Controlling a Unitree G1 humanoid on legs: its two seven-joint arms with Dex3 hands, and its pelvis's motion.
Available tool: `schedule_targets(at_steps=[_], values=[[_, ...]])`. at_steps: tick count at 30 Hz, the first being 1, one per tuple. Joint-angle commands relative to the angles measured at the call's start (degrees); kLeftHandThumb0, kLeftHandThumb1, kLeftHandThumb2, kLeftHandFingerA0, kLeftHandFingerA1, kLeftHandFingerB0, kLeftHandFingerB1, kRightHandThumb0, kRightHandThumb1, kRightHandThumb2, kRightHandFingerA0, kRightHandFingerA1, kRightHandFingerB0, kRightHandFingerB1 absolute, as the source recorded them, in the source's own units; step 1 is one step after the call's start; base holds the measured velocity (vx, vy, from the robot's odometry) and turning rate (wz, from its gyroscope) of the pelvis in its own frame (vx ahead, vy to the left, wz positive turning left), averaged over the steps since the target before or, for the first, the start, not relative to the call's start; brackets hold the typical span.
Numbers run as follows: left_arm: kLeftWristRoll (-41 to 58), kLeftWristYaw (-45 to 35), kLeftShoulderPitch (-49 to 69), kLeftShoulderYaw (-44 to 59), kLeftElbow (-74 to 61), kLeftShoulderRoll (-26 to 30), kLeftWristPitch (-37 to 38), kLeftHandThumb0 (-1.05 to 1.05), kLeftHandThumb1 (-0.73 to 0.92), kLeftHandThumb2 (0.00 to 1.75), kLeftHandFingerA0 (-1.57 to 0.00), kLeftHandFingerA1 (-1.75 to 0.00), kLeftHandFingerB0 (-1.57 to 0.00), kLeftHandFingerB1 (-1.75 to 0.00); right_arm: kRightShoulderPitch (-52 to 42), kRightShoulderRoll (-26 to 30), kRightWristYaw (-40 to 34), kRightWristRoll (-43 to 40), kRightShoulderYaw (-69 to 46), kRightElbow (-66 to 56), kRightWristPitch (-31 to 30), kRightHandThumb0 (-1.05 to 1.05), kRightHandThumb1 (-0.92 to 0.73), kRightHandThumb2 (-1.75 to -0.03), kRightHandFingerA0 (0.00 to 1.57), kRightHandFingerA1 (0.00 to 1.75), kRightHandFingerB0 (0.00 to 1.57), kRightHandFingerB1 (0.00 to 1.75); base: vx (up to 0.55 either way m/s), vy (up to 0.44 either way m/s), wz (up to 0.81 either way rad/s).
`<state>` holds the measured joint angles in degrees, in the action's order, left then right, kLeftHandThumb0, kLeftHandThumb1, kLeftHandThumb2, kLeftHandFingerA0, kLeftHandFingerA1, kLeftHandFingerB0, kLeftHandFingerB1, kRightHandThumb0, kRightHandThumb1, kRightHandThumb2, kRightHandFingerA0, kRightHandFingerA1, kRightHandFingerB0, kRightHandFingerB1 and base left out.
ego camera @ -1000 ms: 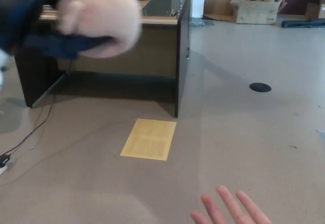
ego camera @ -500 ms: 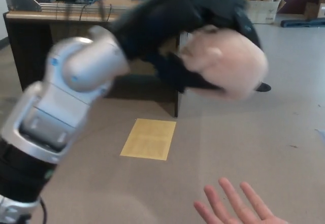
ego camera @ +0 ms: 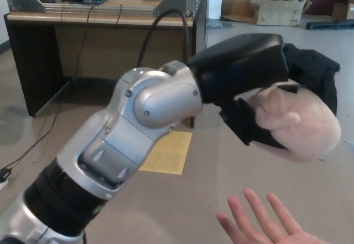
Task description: The robot extends its left hand to pick up an emotional support dumpling from the palm of a person and brings its hand down by its side. Then it extends its arm again to hand the dumpling back to the person.
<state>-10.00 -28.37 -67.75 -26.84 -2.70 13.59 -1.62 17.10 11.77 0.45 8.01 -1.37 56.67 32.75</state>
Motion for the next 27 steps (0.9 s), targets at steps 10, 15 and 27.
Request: schedule_targets(at_steps=[10, 15, 27], values=[[-5.3, -2.6, 6.6, -2.5, -1.5, -1.2, -0.7, -0.17, 0.73, 0.68, -0.76, -1.72, -0.68, -1.41, 1.3, 1.1, -0.2, 0.8, 0.9, -0.2, -1.2, -0.40, -0.59, -0.58, 0.81, 0.51, 0.62, 0.41, 0.00, 0.000, 0.00], [-6.6, -2.7, 9.5, -3.6, -1.1, -1.4, 0.8, -0.16, 0.74, 0.67, -0.78, -1.71, -0.72, -1.32, 1.5, 1.1, -0.4, 0.9, 1.1, -0.3, -1.7, -0.39, -0.59, -0.58, 0.81, 0.50, 0.63, 0.41, 0.00, 0.000, 0.00], [-9.4, -5.1, 12.2, -6.0, -3.1, -2.9, -1.3, -0.21, 0.75, 0.60, -0.72, -1.69, -0.68, -1.30, 2.5, 1.0, -1.1, 1.3, 1.2, -0.5, -4.3, -0.48, -0.48, -0.79, 0.72, 0.62, 0.53, 0.54, 0.00, 0.000, 0.00]])
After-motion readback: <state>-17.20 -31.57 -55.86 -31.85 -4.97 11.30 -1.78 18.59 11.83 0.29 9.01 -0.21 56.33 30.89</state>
